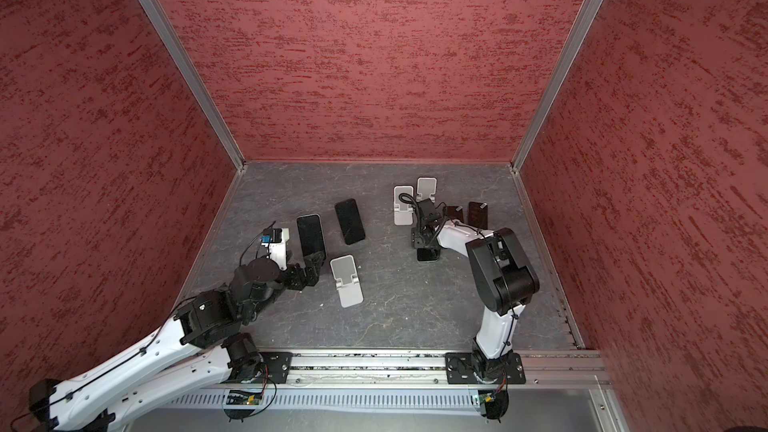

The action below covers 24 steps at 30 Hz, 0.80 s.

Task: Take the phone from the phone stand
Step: 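Press the teal-edged phone down onto the table with the right gripper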

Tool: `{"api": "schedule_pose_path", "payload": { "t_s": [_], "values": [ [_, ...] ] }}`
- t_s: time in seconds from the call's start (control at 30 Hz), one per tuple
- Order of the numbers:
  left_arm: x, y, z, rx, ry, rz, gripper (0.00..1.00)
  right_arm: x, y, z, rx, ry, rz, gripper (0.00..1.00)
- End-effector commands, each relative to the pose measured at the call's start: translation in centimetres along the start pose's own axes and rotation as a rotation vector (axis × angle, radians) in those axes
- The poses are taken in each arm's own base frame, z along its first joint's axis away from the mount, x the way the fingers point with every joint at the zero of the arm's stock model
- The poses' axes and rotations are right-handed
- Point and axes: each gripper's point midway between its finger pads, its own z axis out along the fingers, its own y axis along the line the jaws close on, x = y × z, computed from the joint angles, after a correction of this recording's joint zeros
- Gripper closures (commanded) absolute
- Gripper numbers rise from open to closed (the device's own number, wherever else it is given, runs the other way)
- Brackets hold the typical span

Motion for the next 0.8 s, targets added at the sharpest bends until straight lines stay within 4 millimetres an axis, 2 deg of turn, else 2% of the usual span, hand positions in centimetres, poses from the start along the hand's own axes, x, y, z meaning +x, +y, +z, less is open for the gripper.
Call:
{"api": "schedule_pose_path", "payload": {
  "t_s": [0.0, 0.77],
  "values": [
    [-0.1, 0.1, 0.2, -0.004, -0.008, 0.001, 0.01, 4.2, -0.8, 1.9, 0.009, 0.131, 0.004, 0.31],
    [0.2, 0.1, 0.1, 0.004, 0.003, -0.019, 0.0, 6.9, -0.6, 3.4, -0.024, 0.192, 0.044, 0.27]
  ]
}}
